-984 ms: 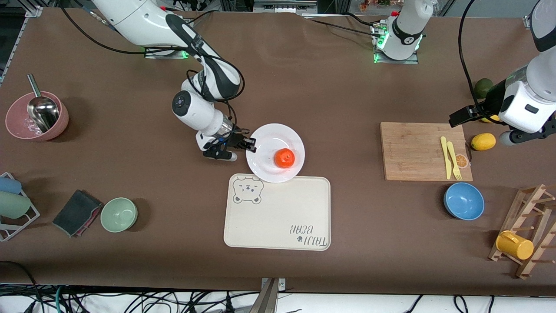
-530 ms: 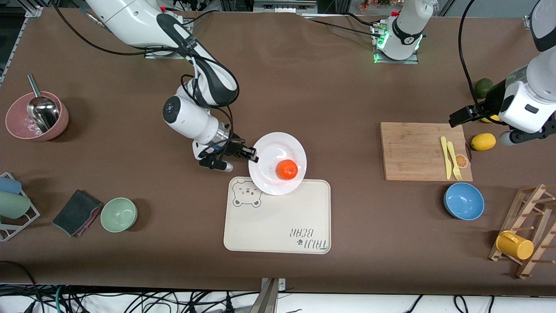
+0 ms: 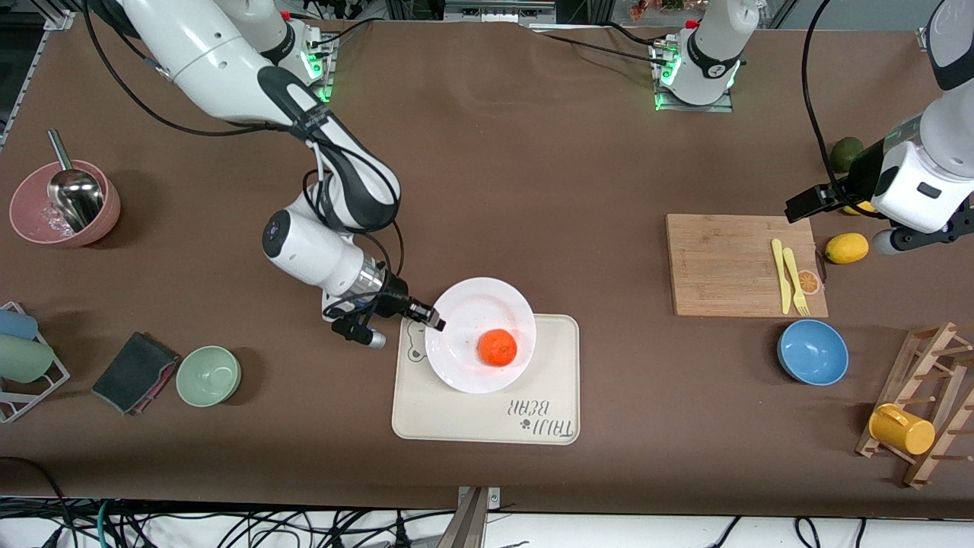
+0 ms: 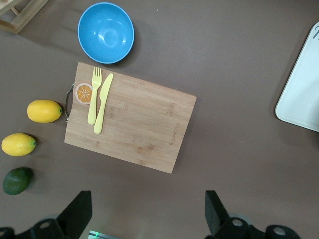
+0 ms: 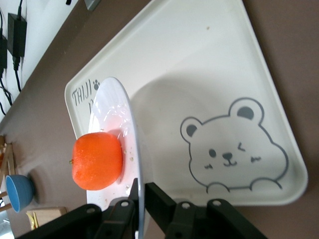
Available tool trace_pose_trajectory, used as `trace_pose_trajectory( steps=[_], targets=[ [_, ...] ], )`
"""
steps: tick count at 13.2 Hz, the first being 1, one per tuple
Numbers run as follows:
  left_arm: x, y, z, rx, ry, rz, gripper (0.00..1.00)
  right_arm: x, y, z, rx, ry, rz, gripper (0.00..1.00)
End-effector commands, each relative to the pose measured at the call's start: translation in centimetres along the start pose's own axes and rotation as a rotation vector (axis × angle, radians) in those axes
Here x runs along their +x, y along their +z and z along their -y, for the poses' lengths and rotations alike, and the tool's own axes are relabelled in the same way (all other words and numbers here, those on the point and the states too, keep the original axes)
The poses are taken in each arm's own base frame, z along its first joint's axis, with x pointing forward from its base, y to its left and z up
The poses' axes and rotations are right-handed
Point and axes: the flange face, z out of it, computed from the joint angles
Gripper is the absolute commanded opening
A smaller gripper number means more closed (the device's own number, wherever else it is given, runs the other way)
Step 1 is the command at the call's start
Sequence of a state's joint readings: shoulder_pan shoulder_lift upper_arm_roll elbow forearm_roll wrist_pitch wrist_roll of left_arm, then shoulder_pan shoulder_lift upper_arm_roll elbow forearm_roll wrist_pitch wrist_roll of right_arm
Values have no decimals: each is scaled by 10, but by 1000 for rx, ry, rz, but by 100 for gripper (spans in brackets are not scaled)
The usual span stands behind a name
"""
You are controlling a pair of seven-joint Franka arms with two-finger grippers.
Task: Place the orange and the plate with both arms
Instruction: 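Slide the plate with the orange onto the cream tray with the right gripper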
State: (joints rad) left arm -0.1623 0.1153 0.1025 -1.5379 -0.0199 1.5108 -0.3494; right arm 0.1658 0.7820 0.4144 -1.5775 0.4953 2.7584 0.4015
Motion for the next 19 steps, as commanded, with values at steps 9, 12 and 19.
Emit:
trace_pose_trajectory(
  steps=[9,12,19],
  targets=[
    [-3,-8,0,-30,18,8,100,43,73,-14,79,3,-60,0],
    [-3,-7,0,-30,18,9,100,29,91,-16,84,6,-79,0],
    [-2,-7,0,-32,18,8,100,55,73,-25,9,-159,-138,100]
  ],
)
